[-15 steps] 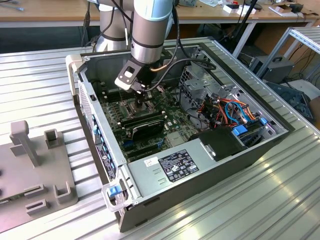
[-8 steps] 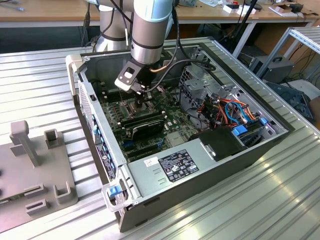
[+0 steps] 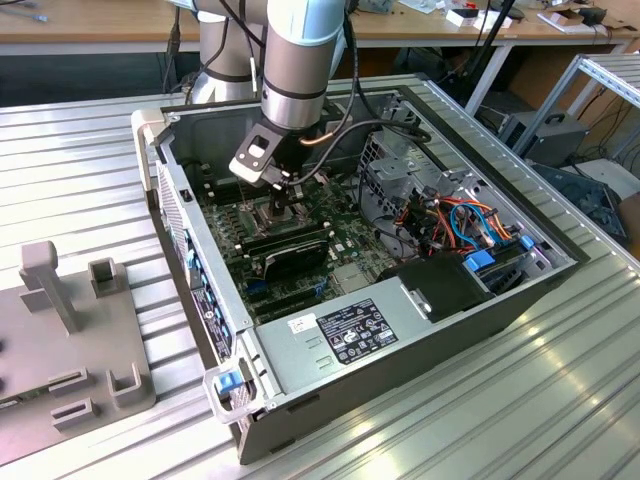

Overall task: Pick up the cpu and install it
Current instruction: 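Place the cpu into insertion slot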

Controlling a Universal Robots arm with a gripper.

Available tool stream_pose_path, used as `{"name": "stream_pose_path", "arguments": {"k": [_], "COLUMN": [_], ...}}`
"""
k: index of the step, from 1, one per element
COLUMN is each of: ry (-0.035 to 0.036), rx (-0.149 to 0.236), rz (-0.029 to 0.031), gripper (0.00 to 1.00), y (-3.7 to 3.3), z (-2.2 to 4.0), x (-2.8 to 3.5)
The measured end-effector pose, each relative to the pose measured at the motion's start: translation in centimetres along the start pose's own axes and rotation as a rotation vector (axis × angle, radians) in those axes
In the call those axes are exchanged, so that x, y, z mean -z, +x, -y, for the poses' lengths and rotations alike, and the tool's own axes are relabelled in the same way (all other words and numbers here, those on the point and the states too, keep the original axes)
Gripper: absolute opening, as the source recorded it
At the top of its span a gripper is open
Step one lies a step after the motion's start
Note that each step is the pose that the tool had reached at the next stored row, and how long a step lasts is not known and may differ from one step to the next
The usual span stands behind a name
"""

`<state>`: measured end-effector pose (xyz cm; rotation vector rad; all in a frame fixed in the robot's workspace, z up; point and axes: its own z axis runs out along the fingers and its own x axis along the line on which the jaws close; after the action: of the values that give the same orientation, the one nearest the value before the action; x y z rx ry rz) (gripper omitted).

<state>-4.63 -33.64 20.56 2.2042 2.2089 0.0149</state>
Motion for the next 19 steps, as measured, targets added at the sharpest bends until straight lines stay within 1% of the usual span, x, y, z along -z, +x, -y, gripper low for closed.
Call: {"name": "stream_pose_path", "arguments": {"k": [19], "ry": [0.0002], "rx": [0.000], "rz": [0.0002], "gripper": [0.11], "y": [0.00], "z": [0.00], "x": [-0.15]}}
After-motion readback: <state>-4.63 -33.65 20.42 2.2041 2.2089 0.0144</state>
